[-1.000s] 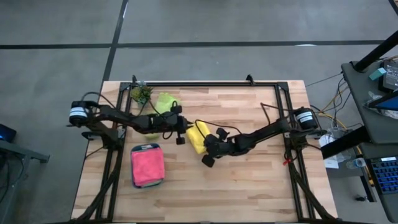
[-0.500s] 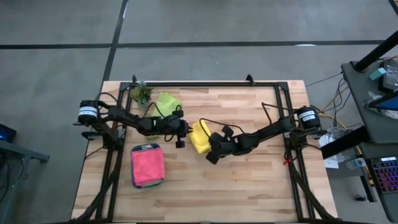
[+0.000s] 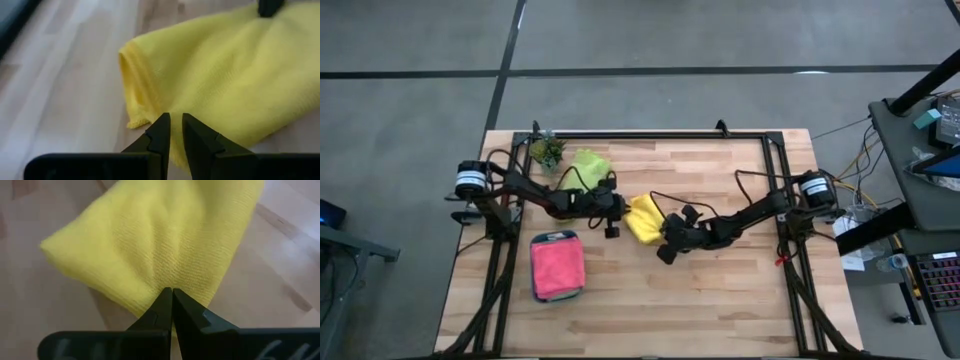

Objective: Fold microfiber towels
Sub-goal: Fold the yellow microfiber cloth

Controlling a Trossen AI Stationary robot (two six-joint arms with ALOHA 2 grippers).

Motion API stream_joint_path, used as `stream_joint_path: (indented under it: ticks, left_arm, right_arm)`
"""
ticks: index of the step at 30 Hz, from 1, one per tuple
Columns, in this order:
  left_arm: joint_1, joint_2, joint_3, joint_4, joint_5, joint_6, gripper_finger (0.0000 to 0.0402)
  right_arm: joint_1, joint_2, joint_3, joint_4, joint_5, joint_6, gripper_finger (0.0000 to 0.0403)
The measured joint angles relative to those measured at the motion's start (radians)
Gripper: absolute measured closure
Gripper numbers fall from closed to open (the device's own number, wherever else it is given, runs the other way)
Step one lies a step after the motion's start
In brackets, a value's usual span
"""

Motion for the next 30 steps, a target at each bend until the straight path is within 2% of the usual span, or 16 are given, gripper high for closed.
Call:
stream_joint_path:
  ticks: [8, 12, 17, 20, 26, 30]
  left_arm:
    - [-0.018, -0.129, -0.002, -0.057, 0.011, -0.001, 0.0366]
    - [-0.058, -0.153, -0.010, -0.041, 0.128, -0.004, 0.0366]
    - [-0.126, -0.112, -0.007, 0.038, 0.156, -0.026, 0.0366]
    - [-0.150, -0.073, 0.001, 0.080, 0.157, -0.026, 0.0366]
    - [-0.159, -0.022, 0.000, 0.139, 0.158, -0.027, 0.0366]
    - [-0.163, 0.024, 0.005, 0.196, 0.163, -0.027, 0.0366]
  right_arm:
    - [0.001, -0.062, 0.022, -0.049, -0.036, -0.025, 0.0394]
    - [-0.001, -0.095, 0.031, -0.046, -0.037, -0.094, 0.0394]
    - [-0.052, -0.107, 0.036, -0.003, -0.044, -0.183, 0.0394]
    - [-0.099, -0.086, 0.036, 0.084, -0.062, -0.222, 0.0394]
    - [-0.176, -0.024, 0.036, 0.287, -0.092, -0.305, 0.0394]
    - [-0.219, 0.010, 0.035, 0.345, -0.117, -0.309, 0.0394]
